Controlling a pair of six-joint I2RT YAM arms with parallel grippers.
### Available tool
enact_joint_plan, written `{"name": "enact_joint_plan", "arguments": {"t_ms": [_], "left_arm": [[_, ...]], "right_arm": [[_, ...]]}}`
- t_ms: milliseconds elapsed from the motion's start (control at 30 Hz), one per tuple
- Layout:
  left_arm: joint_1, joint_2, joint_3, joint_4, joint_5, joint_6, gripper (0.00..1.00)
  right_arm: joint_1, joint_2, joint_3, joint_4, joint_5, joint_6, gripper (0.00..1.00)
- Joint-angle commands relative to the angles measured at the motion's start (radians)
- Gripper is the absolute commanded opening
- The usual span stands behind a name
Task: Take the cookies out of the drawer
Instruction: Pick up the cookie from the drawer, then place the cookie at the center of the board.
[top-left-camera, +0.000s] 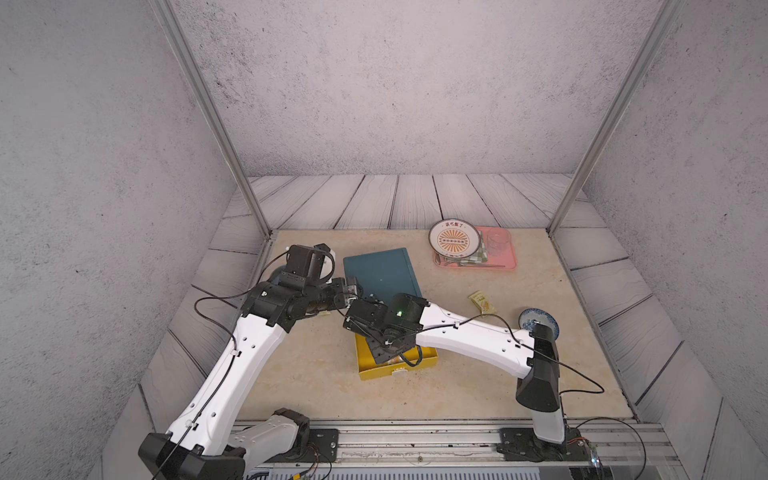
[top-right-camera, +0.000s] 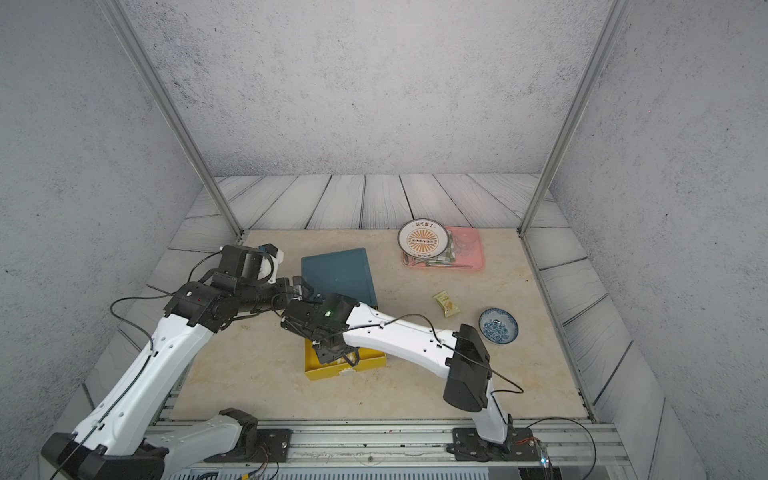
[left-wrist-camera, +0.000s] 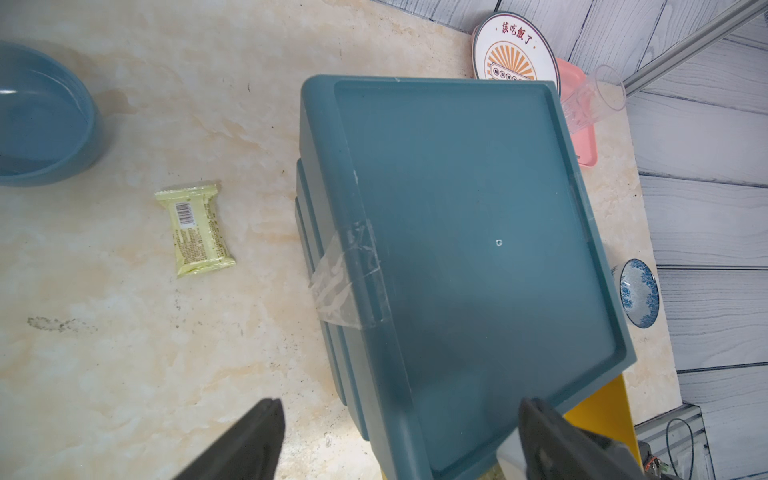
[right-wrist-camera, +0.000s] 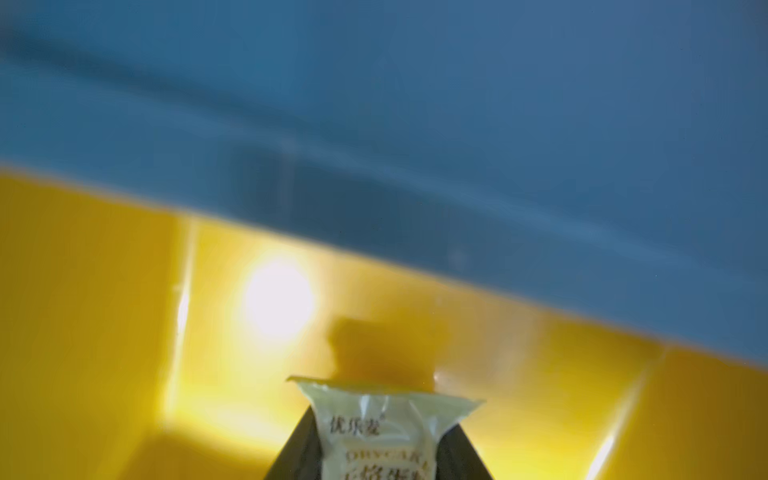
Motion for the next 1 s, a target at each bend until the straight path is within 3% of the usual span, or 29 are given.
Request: {"name": "enact_joint_plan", "arguments": {"t_ms": [0,500,600,767,967], "left_arm": [[0.006,-0.003,-0.01,0.003,-0.007,0.019,0.94],[0.014,0.019,0.003,0.006,-0.022,0.029,0.94],[0.014,0.019,0.004,0.005,-0.018,0.028,0.94],[0.014,0.026,0.009,-0.004,-0.016,0.032,0.93],[0.011,0.043,0.038,-0.027,0.003,0.045,0.93]], "right_arm": [[-0.005,-0.083,0.057,-0.032,0.068,-0.014,0.36],[-0.057,-0.226,0.07,-0.086,0.096,0.005,0.36],[-0.143,-0.309,0.014,-0.122,0.118,-0.004,0.37],[-0.374,-0.441,-0.171,-0.067,0.033,-0.064,0.38],[-0.57,-0.421,-0.329,0.054,-0.039,-0.177,0.38]]}}
